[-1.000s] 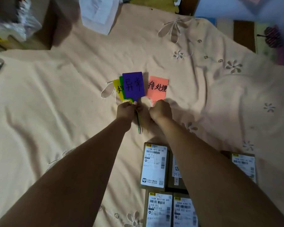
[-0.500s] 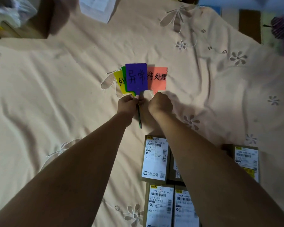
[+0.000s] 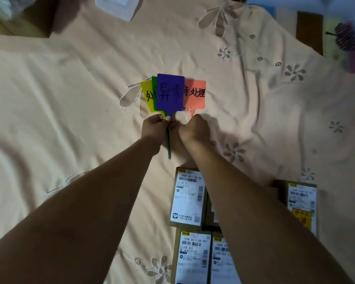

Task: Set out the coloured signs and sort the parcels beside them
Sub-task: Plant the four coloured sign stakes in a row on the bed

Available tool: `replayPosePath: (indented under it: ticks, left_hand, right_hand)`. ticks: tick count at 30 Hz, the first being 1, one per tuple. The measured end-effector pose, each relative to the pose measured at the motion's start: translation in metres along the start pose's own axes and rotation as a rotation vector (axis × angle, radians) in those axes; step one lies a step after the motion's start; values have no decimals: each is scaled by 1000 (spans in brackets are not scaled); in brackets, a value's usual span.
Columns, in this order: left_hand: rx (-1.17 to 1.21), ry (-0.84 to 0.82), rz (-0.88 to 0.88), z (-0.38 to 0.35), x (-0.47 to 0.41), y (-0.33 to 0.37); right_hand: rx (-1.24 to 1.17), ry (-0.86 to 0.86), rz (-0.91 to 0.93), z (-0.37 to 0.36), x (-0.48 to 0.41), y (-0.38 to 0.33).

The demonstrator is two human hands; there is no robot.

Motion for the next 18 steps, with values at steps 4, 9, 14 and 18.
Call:
replayPosePath:
  ticks: [4,9,14,18]
  left_hand:
    - [-51,9,-8,-2,7,4]
    - [-124,51,80,-1,11,8]
    - [91,43,201,2,58,25]
    - [105,-61,97,-8,82,103]
  right_hand:
    - [0,3,-15,-3,2,6]
    - [325,121,-88,14,21,18]
    - [371,-8,-101,48,42,23]
    - [155,-80,-56,105,73,-10]
Point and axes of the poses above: each hand's wrist, its own x-axis away from the middle knuckle, its own z-axis out of the back of the hand, y = z × x, the point moved 7 cm from there along -x, towards the middle knuckle, and after that the axes turned 15 degrees about -z, right-handed, at the moved point
